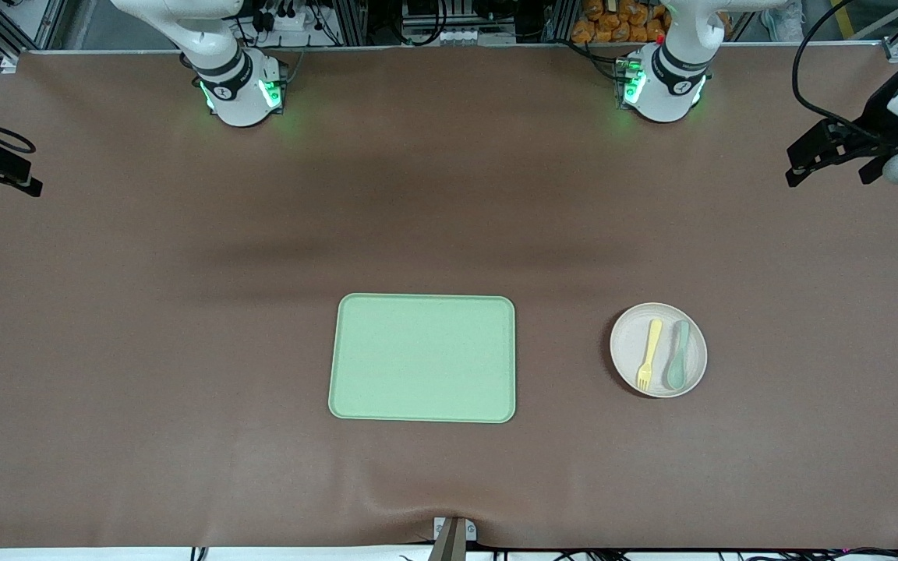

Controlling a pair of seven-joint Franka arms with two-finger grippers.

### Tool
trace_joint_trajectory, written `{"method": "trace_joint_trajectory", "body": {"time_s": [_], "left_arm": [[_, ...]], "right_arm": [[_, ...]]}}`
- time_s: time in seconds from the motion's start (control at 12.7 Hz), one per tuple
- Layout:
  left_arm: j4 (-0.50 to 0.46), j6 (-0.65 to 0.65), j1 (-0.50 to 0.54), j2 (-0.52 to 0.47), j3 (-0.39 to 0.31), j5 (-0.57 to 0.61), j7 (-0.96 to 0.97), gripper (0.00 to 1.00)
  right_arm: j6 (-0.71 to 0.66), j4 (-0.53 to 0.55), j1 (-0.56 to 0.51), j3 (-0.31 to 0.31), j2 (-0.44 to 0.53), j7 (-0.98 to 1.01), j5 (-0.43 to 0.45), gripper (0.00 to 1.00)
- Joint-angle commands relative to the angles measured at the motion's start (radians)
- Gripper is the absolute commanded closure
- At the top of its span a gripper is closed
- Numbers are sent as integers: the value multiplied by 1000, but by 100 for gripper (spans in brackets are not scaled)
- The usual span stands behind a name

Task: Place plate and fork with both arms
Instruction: 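Move the left gripper toward the white plate's rim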

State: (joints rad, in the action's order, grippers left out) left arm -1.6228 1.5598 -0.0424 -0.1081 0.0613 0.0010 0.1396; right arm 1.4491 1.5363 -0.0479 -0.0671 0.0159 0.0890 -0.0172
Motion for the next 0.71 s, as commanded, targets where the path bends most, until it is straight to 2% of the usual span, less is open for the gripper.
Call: {"method": "trace_joint_trajectory", "body": {"time_s": [0.0, 0.16, 0.32, 0.47, 0.63], "left_arm": [[-2, -3, 15, -13, 11, 22, -8, 0], [41, -21, 19, 62, 6, 25, -12, 0], [28, 20, 21, 155, 5, 8, -26, 0], [-27, 142, 45, 237, 6, 14, -34, 0], [-118, 335, 55, 301, 5, 22, -32, 0]], "right_arm": [[2, -1, -20, 15, 3, -3, -4, 0], [4, -1, -18, 15, 1, -3, -6, 0], [4, 1, -17, 15, 1, -3, -6, 0], [4, 1, -17, 15, 1, -3, -4, 0], [4, 1, -15, 15, -1, -3, -6, 0]]}}
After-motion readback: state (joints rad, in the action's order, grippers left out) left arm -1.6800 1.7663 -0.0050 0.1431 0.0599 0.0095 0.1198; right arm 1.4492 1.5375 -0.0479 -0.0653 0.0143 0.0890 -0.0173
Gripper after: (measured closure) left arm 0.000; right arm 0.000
